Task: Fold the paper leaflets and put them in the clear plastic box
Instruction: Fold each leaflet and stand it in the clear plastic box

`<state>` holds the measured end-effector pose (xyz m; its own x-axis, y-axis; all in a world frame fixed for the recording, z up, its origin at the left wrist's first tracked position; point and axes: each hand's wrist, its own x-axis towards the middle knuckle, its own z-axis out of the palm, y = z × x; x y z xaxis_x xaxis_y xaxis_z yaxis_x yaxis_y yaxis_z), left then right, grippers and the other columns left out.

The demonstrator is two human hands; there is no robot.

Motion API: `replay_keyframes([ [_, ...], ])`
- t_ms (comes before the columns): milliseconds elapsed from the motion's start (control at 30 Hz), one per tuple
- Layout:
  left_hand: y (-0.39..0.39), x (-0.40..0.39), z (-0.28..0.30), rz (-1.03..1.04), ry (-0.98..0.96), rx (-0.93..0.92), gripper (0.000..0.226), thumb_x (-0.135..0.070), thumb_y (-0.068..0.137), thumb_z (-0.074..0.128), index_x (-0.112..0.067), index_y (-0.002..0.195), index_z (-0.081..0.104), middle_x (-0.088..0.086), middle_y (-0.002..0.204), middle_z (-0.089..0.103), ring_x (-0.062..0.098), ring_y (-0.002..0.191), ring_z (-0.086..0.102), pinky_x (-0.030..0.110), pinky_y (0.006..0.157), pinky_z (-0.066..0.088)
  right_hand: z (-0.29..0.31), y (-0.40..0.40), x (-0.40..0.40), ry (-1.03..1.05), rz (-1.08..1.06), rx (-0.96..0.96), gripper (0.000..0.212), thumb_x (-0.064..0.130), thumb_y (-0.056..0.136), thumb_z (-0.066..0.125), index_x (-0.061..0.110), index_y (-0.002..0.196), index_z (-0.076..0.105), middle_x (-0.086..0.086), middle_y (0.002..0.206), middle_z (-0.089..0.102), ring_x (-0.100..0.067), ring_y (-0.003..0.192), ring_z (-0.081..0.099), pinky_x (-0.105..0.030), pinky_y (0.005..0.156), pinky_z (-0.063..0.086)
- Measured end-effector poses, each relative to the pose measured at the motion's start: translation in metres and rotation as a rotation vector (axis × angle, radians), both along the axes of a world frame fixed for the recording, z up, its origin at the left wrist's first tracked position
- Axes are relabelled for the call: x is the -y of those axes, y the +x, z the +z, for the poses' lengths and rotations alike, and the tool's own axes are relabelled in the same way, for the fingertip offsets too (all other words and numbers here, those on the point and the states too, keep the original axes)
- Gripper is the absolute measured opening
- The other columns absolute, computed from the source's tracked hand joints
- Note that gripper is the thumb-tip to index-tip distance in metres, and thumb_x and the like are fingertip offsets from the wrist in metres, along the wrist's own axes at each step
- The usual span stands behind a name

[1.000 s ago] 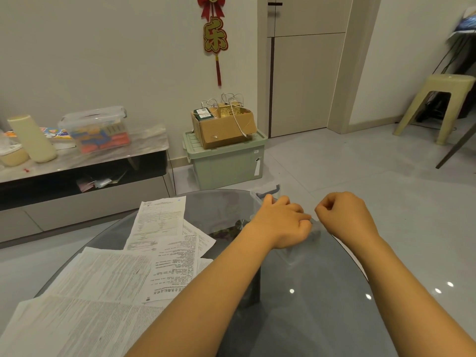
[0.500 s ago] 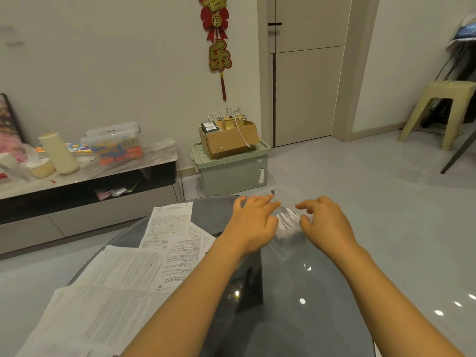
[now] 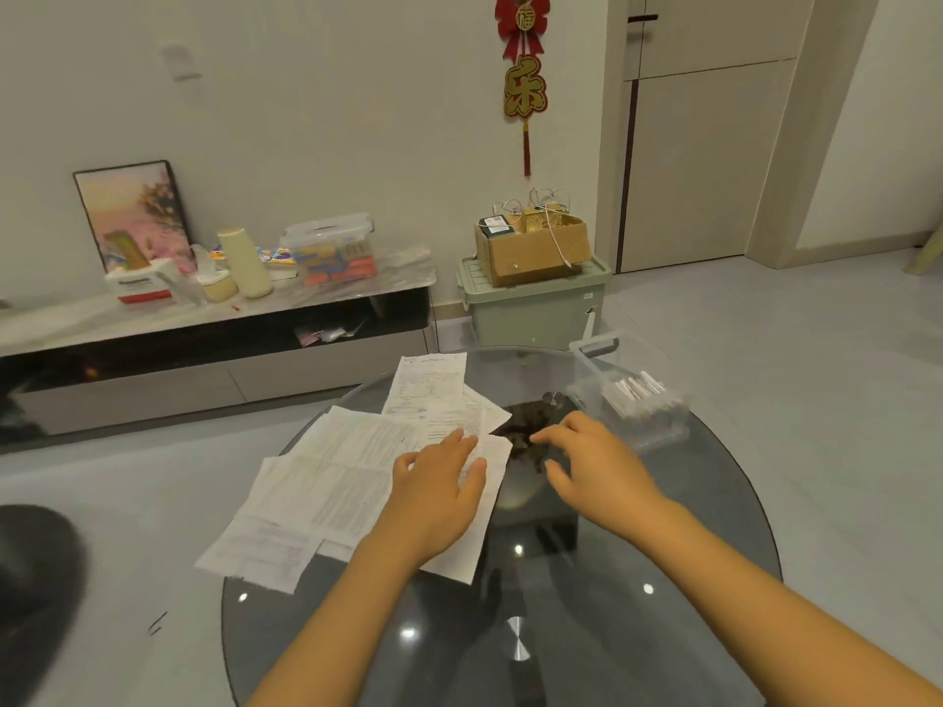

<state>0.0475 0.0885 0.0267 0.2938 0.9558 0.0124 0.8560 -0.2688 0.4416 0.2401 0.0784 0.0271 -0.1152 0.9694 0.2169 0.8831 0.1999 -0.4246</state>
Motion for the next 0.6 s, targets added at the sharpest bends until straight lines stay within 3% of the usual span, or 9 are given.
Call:
replay_keyframes([
  [100, -0.020, 0.001, -0.019, 0.075, -0.037, -0.046, 0.051, -0.040, 0.100, 0.031, -0.025, 0.148, 0.022, -0.005, 0.157, 0.017, 0.014, 0.143, 0.016, 0.036, 0.116, 0.004, -0.010, -0.013, -0.002, -0.043, 0.050, 0.024, 0.038, 0.024, 0.094, 0.046, 0.026, 0.132, 0.049, 0.005, 0.118, 0.046, -0.012, 0.108, 0.047, -0.020, 0.077, 0.040],
  [367, -0.042, -0.022, -0.052, 0.081, -0.105, -0.194, 0.074, -0.054, 0.093, 0.039, -0.023, 0.150, 0.004, 0.000, 0.159, -0.007, 0.020, 0.146, -0.008, 0.042, 0.117, -0.003, -0.025, -0.024, -0.020, -0.093, 0.086, 0.086, 0.039, 0.025, 0.094, 0.046, 0.027, 0.133, 0.048, 0.004, 0.120, 0.046, -0.014, 0.111, 0.048, -0.024, 0.085, 0.045],
  [434, -0.044, -0.024, -0.056, 0.079, -0.120, -0.215, 0.076, -0.057, 0.092, 0.038, -0.022, 0.150, 0.004, -0.001, 0.159, -0.001, 0.020, 0.146, -0.003, 0.042, 0.118, -0.002, -0.028, -0.024, -0.022, -0.099, 0.093, 0.093, 0.040, 0.025, 0.093, 0.047, 0.027, 0.133, 0.048, 0.004, 0.120, 0.046, -0.014, 0.112, 0.047, -0.024, 0.086, 0.046],
  [600, -0.037, -0.021, -0.054, 0.026, 0.029, -0.202, 0.067, -0.057, 0.089, 0.045, -0.027, 0.145, 0.025, -0.007, 0.141, 0.033, 0.012, 0.131, 0.031, 0.035, 0.112, 0.014, -0.031, -0.029, -0.029, -0.120, 0.106, 0.105, 0.040, 0.033, 0.092, 0.052, 0.028, 0.132, 0.048, 0.006, 0.122, 0.047, -0.012, 0.112, 0.047, -0.025, 0.088, 0.047],
])
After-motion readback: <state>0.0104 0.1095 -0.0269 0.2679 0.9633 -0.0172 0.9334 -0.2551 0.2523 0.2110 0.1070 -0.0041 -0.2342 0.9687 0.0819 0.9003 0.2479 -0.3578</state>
